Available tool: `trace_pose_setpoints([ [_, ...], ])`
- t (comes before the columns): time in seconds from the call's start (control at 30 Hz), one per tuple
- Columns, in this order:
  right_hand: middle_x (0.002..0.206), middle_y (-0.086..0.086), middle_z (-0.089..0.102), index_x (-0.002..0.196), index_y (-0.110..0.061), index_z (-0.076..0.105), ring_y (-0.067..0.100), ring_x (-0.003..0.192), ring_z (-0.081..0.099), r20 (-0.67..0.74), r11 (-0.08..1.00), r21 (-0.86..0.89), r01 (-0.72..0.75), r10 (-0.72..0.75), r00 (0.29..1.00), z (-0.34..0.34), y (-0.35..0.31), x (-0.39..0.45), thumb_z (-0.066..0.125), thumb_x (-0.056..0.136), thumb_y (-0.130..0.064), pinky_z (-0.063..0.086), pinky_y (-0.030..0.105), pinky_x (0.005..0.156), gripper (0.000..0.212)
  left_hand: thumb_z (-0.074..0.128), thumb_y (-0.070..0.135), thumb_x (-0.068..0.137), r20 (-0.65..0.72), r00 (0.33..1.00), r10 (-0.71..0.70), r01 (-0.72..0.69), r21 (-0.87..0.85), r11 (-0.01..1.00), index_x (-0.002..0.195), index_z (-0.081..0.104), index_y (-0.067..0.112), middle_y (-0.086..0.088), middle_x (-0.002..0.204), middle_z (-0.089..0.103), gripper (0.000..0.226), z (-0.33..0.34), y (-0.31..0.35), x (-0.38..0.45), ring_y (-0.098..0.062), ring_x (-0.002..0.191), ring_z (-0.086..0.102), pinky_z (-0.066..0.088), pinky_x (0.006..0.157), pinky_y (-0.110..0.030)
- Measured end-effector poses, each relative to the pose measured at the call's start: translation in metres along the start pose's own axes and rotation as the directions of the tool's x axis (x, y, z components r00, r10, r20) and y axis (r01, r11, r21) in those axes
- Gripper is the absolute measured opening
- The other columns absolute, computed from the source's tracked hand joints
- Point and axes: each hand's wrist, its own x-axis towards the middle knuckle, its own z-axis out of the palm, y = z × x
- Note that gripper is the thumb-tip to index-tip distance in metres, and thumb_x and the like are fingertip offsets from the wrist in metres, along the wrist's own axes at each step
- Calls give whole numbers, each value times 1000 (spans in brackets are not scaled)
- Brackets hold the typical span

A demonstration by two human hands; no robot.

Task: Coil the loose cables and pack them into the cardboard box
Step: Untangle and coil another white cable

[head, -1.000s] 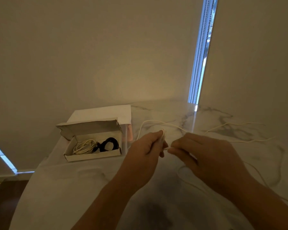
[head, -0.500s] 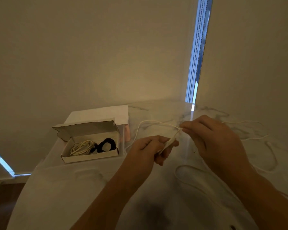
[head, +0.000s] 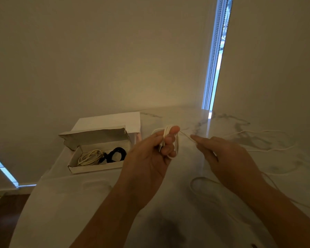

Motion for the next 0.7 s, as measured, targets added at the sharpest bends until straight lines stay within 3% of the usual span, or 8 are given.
trace_pose_setpoints([
  [0.17,109,-13,71,134,-48,51,15,95,66,103,998,57,-3,-3,995,2,-12,-6,45,97,-46,47,27,76,38,43,14,96,-134,988,79,-84,-29,996,128,55,-8,-2,80,54,41,-6,12,1,-7,68,47,45,74,-21],
  [0.27,110,-13,71,137,-48,47,11,94,66,203,994,110,8,-31,979,1,-25,-10,37,97,-52,48,23,81,41,41,10,101,-186,973,133,-151,-82,985,133,51,-9,-5,86,56,39,-16,21,2,-8,72,51,50,76,-20],
  [0.4,102,-14,71,137,-45,48,7,85,65,266,986,149,80,-118,957,-2,-45,-18,34,97,-56,45,19,73,44,44,9,102,-267,947,178,-208,-85,974,134,50,-9,-6,90,60,37,-25,26,5,-9,74,55,51,79,-21],
  [0.53,104,-15,71,129,-42,55,9,87,66,293,961,173,218,-261,920,-6,-64,-26,31,95,-63,52,27,73,47,45,7,101,-289,932,218,-243,-55,968,131,52,-10,-8,91,62,35,-31,25,7,-10,76,57,52,82,-21],
  [0.7,79,-18,68,107,-35,67,2,59,60,205,925,158,346,-373,905,-14,-76,-29,41,95,-54,48,18,50,35,44,3,101,-296,921,252,-216,150,965,115,64,-5,-12,96,61,25,-30,14,11,-14,79,59,48,87,-30],
])
